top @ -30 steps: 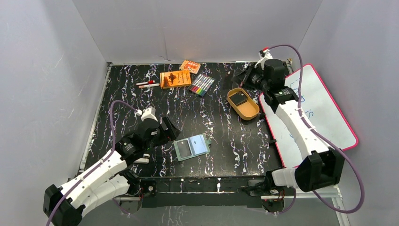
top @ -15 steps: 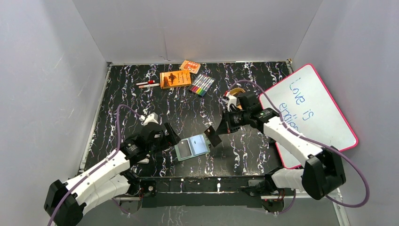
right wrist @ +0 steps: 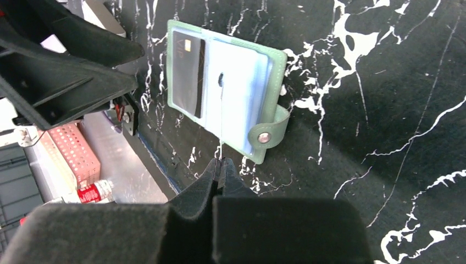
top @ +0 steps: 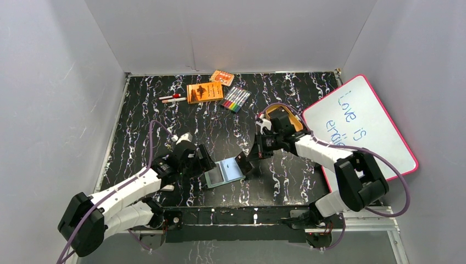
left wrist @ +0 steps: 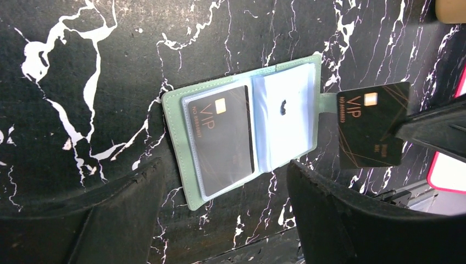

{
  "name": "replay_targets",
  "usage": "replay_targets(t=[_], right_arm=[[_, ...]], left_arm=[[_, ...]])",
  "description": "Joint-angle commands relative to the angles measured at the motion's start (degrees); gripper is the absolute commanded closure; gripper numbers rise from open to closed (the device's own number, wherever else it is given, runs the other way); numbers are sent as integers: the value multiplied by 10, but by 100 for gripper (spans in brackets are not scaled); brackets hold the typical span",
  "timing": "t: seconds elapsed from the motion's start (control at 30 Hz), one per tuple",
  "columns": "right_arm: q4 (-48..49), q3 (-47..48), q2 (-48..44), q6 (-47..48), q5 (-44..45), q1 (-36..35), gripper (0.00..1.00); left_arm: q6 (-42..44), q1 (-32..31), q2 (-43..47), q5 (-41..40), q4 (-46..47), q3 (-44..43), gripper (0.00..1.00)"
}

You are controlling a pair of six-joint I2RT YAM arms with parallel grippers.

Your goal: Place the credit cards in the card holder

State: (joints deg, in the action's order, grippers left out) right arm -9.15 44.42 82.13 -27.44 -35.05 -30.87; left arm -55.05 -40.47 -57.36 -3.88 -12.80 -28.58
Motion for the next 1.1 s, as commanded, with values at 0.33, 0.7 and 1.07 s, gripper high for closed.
replay_targets(t=[0.33,0.7,1.07], right_arm=[[-17,32,55,15,23,-4,100],[-22,35,77,17,18,-19,100],[19,29,77,-9,-25,-34,100]], left_arm=[[-9,0,-7,-9,10,23,24],[-15,0,-19,-4,28,44,25],[-15,0,-24,1,35,55,25]])
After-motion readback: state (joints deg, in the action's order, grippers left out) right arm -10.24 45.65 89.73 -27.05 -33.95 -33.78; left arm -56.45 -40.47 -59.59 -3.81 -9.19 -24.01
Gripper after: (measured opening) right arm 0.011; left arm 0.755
